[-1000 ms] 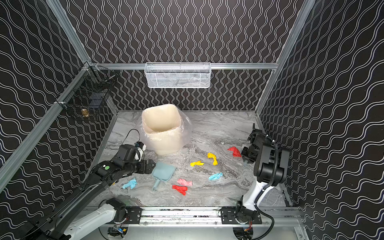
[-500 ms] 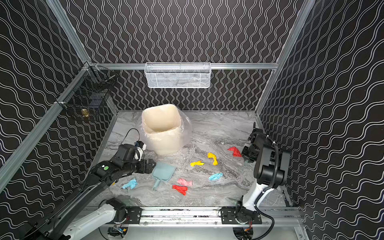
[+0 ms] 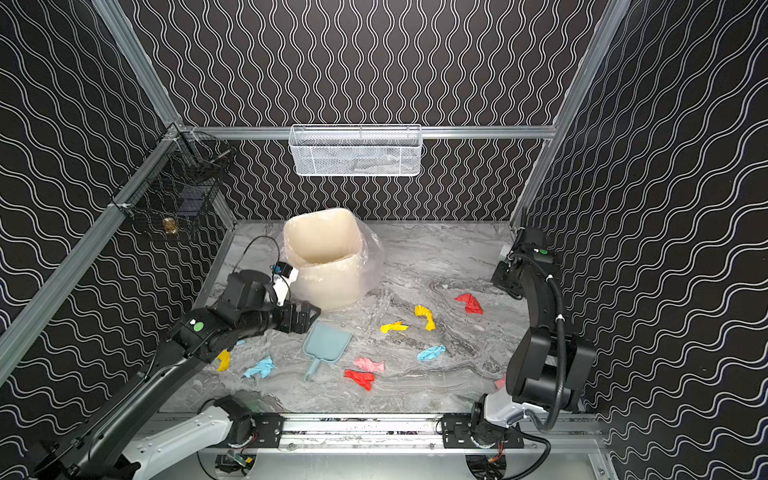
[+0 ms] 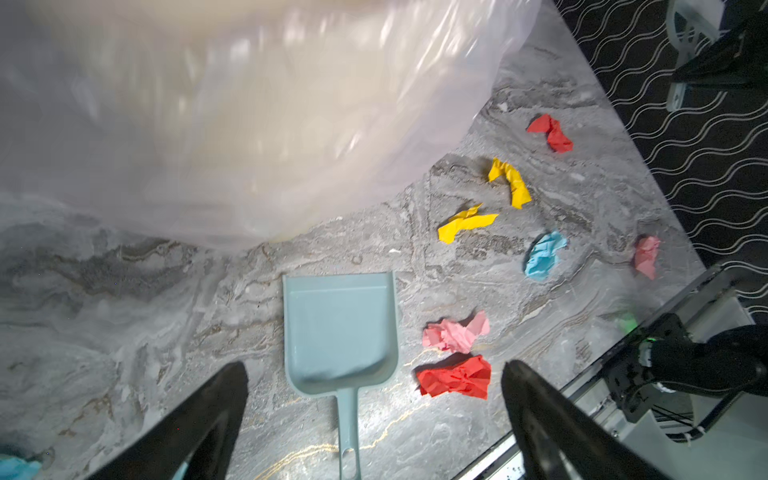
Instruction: Sweep away the paper scraps from the table
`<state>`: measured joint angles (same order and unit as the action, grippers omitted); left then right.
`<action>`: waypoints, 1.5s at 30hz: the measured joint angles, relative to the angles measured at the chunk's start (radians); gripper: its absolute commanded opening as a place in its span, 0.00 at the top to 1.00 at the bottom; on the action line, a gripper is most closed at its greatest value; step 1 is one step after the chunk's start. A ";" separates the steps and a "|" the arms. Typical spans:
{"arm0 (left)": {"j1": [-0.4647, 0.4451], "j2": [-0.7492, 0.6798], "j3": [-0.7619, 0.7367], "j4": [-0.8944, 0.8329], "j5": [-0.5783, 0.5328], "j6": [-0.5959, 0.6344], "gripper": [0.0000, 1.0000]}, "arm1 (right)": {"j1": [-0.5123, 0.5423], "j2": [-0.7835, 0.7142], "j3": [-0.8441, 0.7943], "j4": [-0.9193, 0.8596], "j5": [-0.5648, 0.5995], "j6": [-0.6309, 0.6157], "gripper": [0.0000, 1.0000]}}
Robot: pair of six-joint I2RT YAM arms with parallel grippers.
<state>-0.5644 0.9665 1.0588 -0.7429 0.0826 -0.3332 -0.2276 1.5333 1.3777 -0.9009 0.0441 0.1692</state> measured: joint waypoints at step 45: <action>-0.034 0.646 0.760 0.279 0.393 -0.251 0.64 | 0.912 -0.011 0.487 -0.050 -0.005 0.110 0.86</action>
<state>-0.5983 1.6123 1.8183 -0.4637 0.4755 -0.5846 0.6842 1.5227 1.8645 -0.9504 0.0387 0.2794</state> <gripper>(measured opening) 0.417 0.196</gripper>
